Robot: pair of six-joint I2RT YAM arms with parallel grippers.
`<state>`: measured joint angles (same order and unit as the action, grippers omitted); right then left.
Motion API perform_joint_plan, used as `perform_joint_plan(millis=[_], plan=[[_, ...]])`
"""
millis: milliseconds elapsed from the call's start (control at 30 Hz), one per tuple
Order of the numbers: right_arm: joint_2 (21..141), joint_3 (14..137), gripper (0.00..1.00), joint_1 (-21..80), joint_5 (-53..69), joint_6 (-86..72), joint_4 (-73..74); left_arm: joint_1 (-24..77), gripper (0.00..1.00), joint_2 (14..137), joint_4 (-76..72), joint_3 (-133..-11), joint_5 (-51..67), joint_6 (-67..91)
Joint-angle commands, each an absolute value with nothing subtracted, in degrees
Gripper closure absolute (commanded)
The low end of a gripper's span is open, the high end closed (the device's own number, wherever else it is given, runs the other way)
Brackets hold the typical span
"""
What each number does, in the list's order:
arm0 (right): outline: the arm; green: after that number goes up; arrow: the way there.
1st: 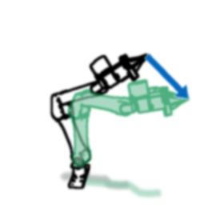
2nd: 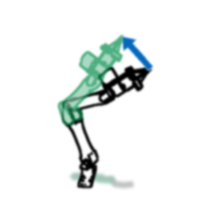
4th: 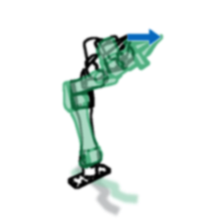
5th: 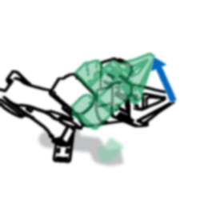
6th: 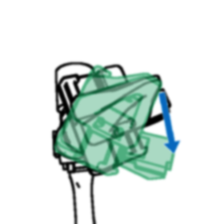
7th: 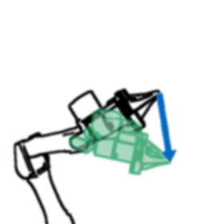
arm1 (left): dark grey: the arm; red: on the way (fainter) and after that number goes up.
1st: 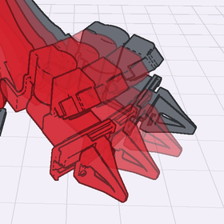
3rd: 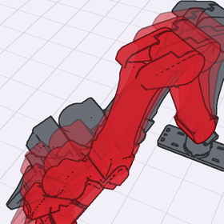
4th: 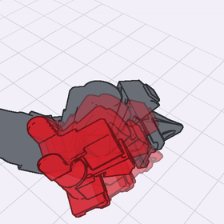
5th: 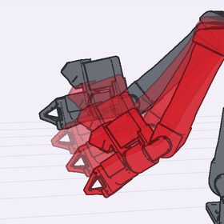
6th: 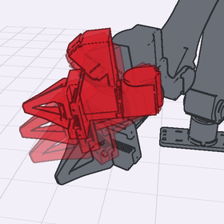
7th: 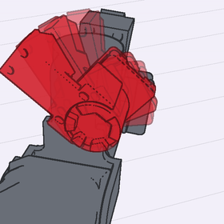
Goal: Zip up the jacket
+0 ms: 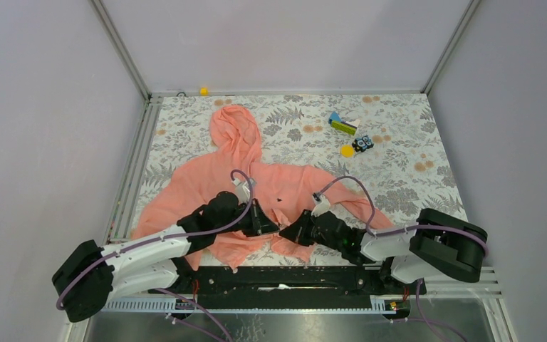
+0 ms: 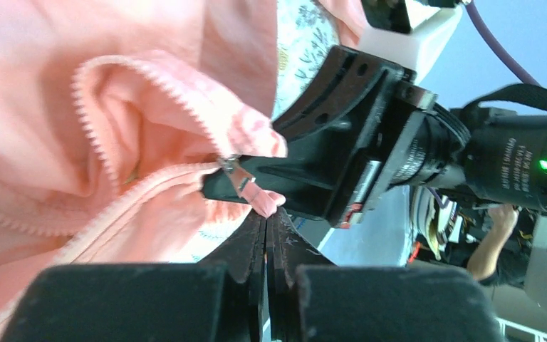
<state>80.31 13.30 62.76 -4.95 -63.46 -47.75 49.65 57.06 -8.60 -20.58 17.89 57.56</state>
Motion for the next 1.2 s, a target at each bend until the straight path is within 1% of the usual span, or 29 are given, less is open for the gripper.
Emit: perform_joint_plan(millis=[0,100,200,433,533,600,667,733,800,833,933,1033,1067,1100,1167], plan=[[76.05,10.00,1.00,63.30,-8.39,-73.85,-42.13,49.37,1.00,53.84,-6.27,-19.56,9.08,58.68],[71.66,6.16,1.00,63.28,-10.61,-75.55,-42.43,49.38,1.00,53.89,-5.82,-18.80,6.53,59.33],[67.96,3.83,1.00,63.33,-12.36,-74.77,-45.42,49.39,1.00,54.22,-6.16,-18.14,6.46,59.83],[65.72,0.25,1.00,63.27,-10.36,-73.44,-48.53,49.39,1.00,49.02,-0.43,-17.36,-1.67,59.74],[64.84,1.84,1.00,63.28,-6.23,-67.04,-45.61,49.39,1.00,49.37,-0.23,-18.58,0.43,57.97],[63.65,4.23,1.00,63.45,-3.15,-60.35,-41.82,49.39,1.00,51.65,-0.76,-19.86,5.05,55.79],[63.25,5.76,1.00,63.48,-0.95,-55.39,-40.06,49.50,1.00,54.14,-4.51,-19.93,10.64,55.48],[62.34,6.37,1.00,63.44,-2.21,-53.58,-37.12,49.77,1.00,56.09,-8.68,-19.18,14.42,56.01],[62.11,7.28,1.00,63.52,-1.23,-50.93,-36.91,50.04,1.00,57.20,-9.84,-18.99,15.02,56.26],[61.89,8.00,0.98,63.47,-0.43,-48.70,-35.64,50.09,1.00,57.37,-10.26,-18.92,15.30,56.34],[61.59,10.67,0.76,63.46,3.75,-44.47,-33.79,50.09,1.00,57.36,-12.64,-18.61,16.91,56.47],[60.52,12.11,0.65,63.38,4.59,-43.47,-30.42,50.08,1.00,56.34,-11.72,-19.16,17.66,55.32],[60.11,12.39,0.59,63.27,4.68,-43.84,-29.61,50.10,1.00,55.81,-10.72,-19.42,17.45,54.73],[59.69,12.72,0.55,63.09,4.94,-44.12,-28.67,50.10,1.00,55.21,-9.83,-19.50,17.30,54.33],[58.52,13.14,0.53,62.73,5.66,-44.73,-27.23,50.09,1.00,54.18,-8.92,-19.39,17.55,54.14]])
